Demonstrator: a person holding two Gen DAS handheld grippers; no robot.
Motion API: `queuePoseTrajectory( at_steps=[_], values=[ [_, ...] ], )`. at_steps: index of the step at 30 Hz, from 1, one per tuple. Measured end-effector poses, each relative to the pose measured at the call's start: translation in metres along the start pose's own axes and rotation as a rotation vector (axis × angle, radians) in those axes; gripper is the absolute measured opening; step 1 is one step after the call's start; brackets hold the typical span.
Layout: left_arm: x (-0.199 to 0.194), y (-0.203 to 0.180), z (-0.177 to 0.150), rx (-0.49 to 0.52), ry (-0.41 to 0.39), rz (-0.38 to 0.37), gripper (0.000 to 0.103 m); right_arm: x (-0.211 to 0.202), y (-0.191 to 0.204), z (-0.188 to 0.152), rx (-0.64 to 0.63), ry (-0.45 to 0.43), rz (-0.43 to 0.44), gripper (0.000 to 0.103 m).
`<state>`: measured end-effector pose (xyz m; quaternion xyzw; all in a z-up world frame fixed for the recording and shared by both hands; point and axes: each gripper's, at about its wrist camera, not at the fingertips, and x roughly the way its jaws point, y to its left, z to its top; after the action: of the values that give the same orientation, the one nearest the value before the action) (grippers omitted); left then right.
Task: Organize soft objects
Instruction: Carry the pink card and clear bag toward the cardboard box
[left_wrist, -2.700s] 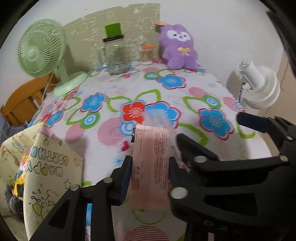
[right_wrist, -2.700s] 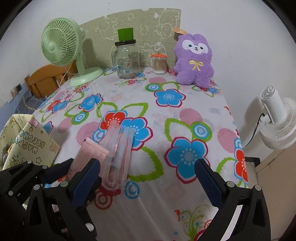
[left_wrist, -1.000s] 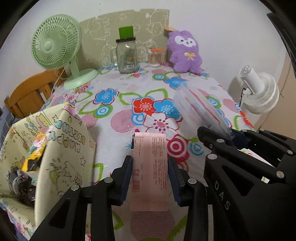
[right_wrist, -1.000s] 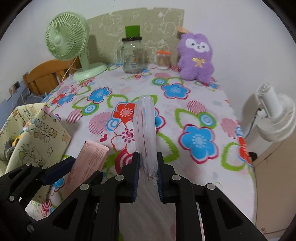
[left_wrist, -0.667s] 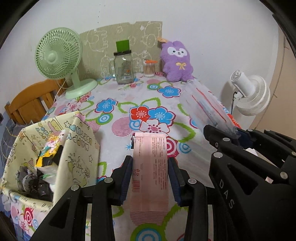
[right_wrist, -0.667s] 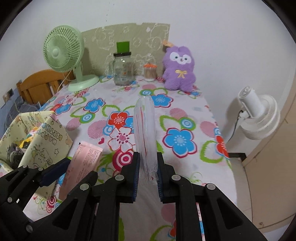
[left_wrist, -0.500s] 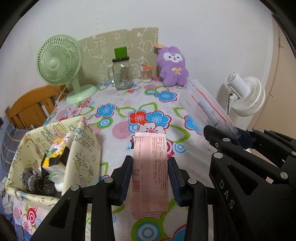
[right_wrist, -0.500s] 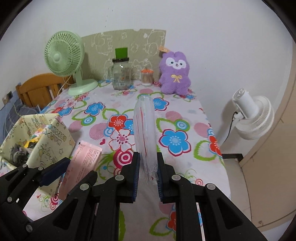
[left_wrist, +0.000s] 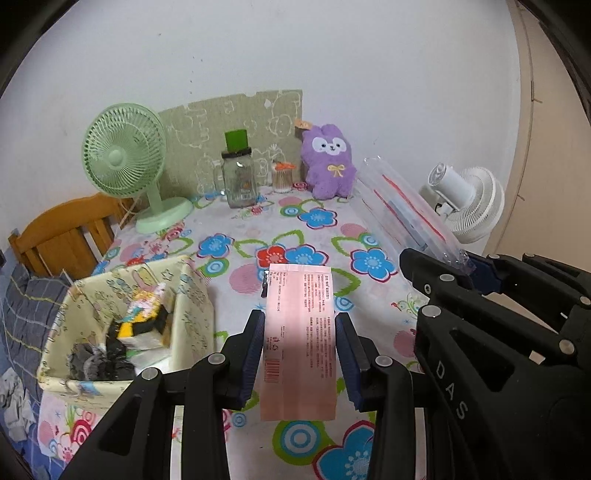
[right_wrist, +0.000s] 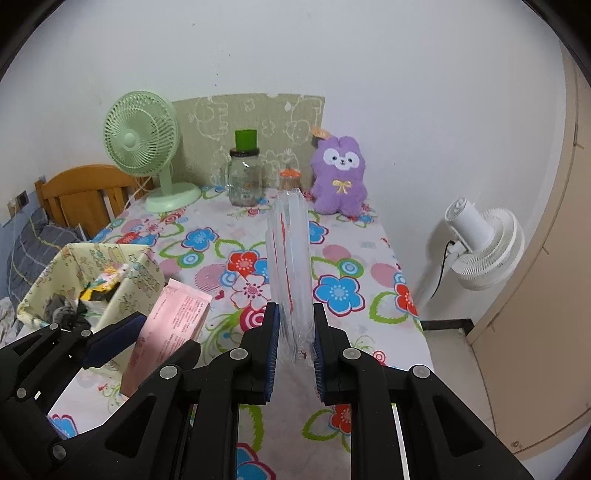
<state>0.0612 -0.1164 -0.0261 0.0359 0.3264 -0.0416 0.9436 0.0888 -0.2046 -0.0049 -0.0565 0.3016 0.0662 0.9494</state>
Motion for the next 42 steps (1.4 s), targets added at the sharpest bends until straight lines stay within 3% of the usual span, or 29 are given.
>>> queuePoseTrajectory(
  at_steps=[17,42],
  values=[
    [-0.026,0.051,0.002,-0.025,-0.068,0.056,0.039,-0.033,0.050,0.014,-0.044,-0.075,0.080,0.019],
    [-0.003,0.145,-0.008,-0.115,-0.044,0.171,0.039,0.006,0.133,0.029,-0.099,-0.039,0.252,0.019]
  ],
)
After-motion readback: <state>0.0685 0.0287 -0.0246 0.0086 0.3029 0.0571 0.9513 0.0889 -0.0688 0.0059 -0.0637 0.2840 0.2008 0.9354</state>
